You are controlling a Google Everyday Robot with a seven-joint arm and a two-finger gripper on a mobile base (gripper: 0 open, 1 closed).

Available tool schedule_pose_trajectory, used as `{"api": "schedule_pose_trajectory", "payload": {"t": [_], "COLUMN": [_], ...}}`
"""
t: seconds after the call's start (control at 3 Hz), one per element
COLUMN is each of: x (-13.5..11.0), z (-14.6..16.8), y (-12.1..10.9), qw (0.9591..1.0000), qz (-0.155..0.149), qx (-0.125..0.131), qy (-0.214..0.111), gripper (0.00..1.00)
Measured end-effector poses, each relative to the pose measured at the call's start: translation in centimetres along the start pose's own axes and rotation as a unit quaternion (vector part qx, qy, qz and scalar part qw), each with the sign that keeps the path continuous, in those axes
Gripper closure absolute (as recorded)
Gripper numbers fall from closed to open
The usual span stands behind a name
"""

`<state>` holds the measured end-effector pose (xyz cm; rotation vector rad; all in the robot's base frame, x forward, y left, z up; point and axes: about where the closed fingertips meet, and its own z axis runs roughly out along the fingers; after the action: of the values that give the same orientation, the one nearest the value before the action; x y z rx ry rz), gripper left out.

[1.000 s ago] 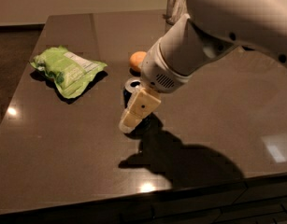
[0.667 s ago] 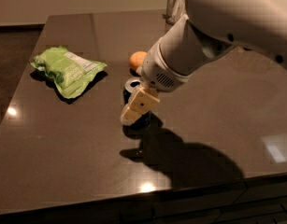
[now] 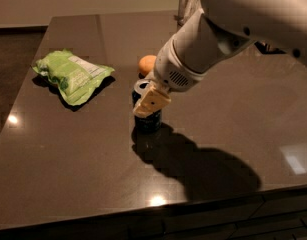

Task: Move pepsi can near green rice chip bag

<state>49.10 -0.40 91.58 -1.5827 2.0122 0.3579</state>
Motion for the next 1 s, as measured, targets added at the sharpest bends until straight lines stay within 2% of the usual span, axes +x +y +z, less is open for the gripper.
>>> {"api": "schedule_pose_trajectory", "payload": {"t": [0.33,0.67,1.0], "x": [-2.3,-5.1,-7.5], "z": [-0.4,0.0,1.0], "y": [-0.4,-0.5,-0.8], "qw": [0.9998,0.9991,0.9983], "qz": [-0.012,-0.025,-0.035], "qx": [-0.008,-0.016,-0.018], "qy": [-0.013,-0.030,-0.044], "gripper": [0.88,1.00,1.00]}}
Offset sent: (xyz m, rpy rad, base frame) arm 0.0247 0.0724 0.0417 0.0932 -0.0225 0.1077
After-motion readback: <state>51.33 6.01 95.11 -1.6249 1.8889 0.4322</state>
